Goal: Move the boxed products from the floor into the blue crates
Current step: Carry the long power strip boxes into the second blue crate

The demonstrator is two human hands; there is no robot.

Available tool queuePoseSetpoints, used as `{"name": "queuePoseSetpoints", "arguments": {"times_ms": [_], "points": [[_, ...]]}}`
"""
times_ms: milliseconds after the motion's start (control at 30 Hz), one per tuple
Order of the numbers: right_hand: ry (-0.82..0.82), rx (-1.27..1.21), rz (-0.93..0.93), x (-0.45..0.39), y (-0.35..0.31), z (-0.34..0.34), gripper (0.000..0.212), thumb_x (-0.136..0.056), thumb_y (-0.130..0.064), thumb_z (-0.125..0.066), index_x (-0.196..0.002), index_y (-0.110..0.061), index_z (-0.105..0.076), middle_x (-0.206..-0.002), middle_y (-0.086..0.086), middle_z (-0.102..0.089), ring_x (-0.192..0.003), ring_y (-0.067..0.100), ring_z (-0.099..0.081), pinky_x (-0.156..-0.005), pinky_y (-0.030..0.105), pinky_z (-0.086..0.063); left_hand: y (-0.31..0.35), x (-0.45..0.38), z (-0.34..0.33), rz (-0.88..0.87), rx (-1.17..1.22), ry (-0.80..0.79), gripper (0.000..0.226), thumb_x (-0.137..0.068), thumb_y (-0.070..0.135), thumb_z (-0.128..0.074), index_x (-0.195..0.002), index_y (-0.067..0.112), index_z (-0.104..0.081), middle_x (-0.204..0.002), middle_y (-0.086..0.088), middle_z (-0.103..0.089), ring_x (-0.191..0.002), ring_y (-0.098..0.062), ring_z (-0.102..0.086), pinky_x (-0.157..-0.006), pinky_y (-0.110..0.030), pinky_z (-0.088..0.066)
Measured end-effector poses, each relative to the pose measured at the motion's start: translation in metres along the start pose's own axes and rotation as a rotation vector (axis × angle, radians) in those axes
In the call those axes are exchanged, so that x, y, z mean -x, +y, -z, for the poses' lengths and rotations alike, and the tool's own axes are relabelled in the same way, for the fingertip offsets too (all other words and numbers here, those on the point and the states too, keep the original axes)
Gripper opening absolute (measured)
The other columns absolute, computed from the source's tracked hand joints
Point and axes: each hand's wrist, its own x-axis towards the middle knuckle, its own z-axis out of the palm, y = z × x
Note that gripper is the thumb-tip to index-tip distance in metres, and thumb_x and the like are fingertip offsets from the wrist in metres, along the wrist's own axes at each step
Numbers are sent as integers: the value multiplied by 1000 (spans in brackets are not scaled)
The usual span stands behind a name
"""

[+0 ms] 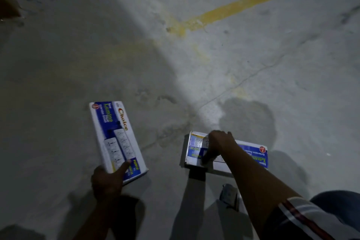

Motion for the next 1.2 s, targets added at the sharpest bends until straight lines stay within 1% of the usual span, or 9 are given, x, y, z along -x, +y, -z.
{"name": "queuePoseSetpoints", "arguments": {"times_ms": [167, 267, 400, 500, 633, 767, 900, 1000, 1200], "points": [[-17, -40, 58, 0, -28, 6, 98, -33, -81, -86, -109, -21, -67, -106, 1, -69, -94, 25, -67, -78, 30, -51, 4, 29, -23, -4, 165, -343, 28, -73, 18, -92, -91, 5, -75, -71, -7, -78, -57, -18, -72, -57, -29, -60], [-23, -106, 69, 3, -41, 5, 101, -36, -80, -87, -111, -17, -63, -98, 1, -64, -84, 23, -61, -72, 30, -47, -16, 43, -33, 2, 156, -375, 51, -57, 40, -98, -93, 13, -75, -87, -8, -80, -75, -26, -78, -71, -43, -65], [-47, -208, 41, -4, -50, 2, 86, -39, -75, -90, -93, -17, -58, -86, -2, -65, -78, 16, -64, -65, 29, -50, -27, 52, -31, 15, 221, -345, 32, -75, 24, -91, -101, 15, -74, -95, -8, -80, -80, -24, -79, -72, -44, -65], [-92, -243, 48, -8, -53, 0, 84, -38, -73, -92, -94, -18, -62, -89, -2, -68, -78, 14, -65, -72, 31, -58, -29, 49, -27, 6, 245, -356, 31, -80, 19, -87, -106, 11, -73, -95, -7, -79, -75, -17, -78, -60, -29, -62], [-208, -297, 38, -13, -48, 2, 87, -46, -65, -94, -110, -13, -67, -101, 1, -70, -88, 17, -65, -83, 33, -57, -26, 49, -22, 6, 257, -367, 30, -81, 16, -86, -107, 10, -72, -96, -7, -79, -75, -17, -78, -58, -27, -61], [-229, -338, 99, -17, -43, 19, 76, -46, -71, -90, -92, -16, -68, -95, 2, -71, -85, 16, -67, -78, 31, -57, -20, 46, -14, 12, 285, -343, 26, -81, 17, -86, -104, 12, -73, -98, -9, -79, -75, -16, -78, -58, -26, -61], [-90, -444, 133, -1, -46, 53, 55, -58, -69, -88, -70, -17, -73, -65, -6, -69, -61, 7, -65, -53, 20, -45, 5, 40, -4, 56, 358, -291, 24, -84, 12, -82, -105, 2, -74, -98, -15, -78, -61, -6, -74, -50, -16, -55], [112, -570, 184, 29, -51, 83, 62, -62, -70, -85, -47, -17, -57, -39, -9, -54, -42, 5, -54, -42, 16, -34, 38, 47, 18, 39, 403, -276, 26, -86, 12, -80, -107, -1, -73, -99, -15, -76, -55, 1, -70, -48, -11, -51], [229, -1118, 266, 148, -50, 184, 36, -76, -47, -87, -93, -15, -83, -83, -3, -81, -76, 7, -76, -63, 23, -56, 159, 97, 123, -63, 377, -264, 27, -86, 14, -81, -109, 2, -74, -95, -15, -77, -59, -5, -72, -50, -16, -55]]}}
